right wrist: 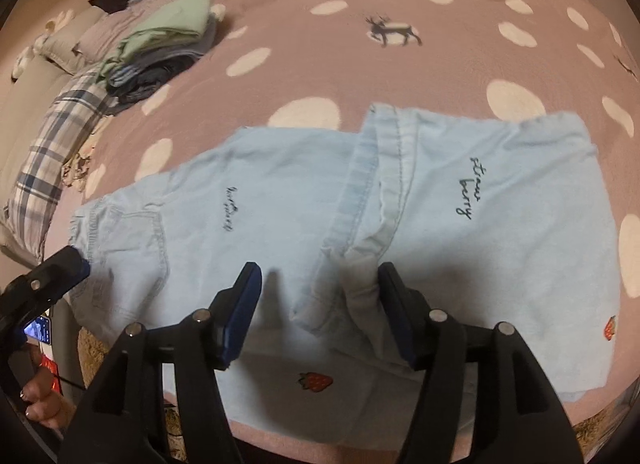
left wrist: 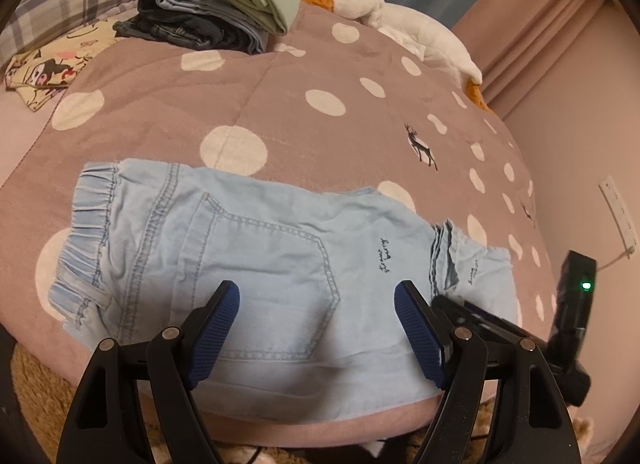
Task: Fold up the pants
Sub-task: 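Open the right gripper and release the folded pants leg, then grasp the folded edge of the light-blue pants with the left gripper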
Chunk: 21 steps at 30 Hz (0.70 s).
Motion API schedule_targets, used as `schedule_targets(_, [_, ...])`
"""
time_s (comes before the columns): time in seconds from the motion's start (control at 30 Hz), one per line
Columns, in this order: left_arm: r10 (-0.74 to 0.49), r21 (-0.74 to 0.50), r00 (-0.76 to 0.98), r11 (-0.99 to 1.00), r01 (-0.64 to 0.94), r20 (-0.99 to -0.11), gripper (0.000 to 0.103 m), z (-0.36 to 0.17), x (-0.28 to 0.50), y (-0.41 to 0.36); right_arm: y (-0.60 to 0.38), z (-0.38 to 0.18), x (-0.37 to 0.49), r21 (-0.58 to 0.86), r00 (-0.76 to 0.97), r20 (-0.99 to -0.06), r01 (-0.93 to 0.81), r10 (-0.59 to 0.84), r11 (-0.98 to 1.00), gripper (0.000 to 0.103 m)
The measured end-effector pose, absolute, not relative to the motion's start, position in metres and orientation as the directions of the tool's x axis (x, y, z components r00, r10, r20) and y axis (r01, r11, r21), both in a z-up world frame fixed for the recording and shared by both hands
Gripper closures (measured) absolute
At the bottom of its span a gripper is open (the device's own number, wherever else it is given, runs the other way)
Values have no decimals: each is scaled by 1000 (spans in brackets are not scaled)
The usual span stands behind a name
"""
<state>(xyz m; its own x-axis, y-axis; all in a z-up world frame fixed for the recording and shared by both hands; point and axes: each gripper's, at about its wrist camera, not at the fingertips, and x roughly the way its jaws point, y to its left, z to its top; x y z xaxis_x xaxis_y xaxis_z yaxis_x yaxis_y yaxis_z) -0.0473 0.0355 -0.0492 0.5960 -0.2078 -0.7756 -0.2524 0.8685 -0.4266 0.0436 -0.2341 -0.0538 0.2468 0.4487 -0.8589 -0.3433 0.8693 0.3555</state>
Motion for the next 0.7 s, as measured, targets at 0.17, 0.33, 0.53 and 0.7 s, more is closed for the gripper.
schedule_targets(0.17, [-209,-428,593,867,-256,-778,23,-48,-44,36,-247,-28,46,410,294,-809,-338,509,847,40])
schedule_targets(0.33, [-213,-411,586,883,-227,-782,23,-45,-35,27,-284,-10,47,362,419,-791,-266,445,893,40])
schedule_targets(0.53, [-224,-385,560,904,-187,-798,23,-46,-17,9,-337,-28,55,296,458,-833,-104,310,949,58])
schedule_targets(0.7, [-285,-401,532,909,-115,-797,23,-50,1,-12,-360,-56,54,260,414,-877,-23,246,965,83])
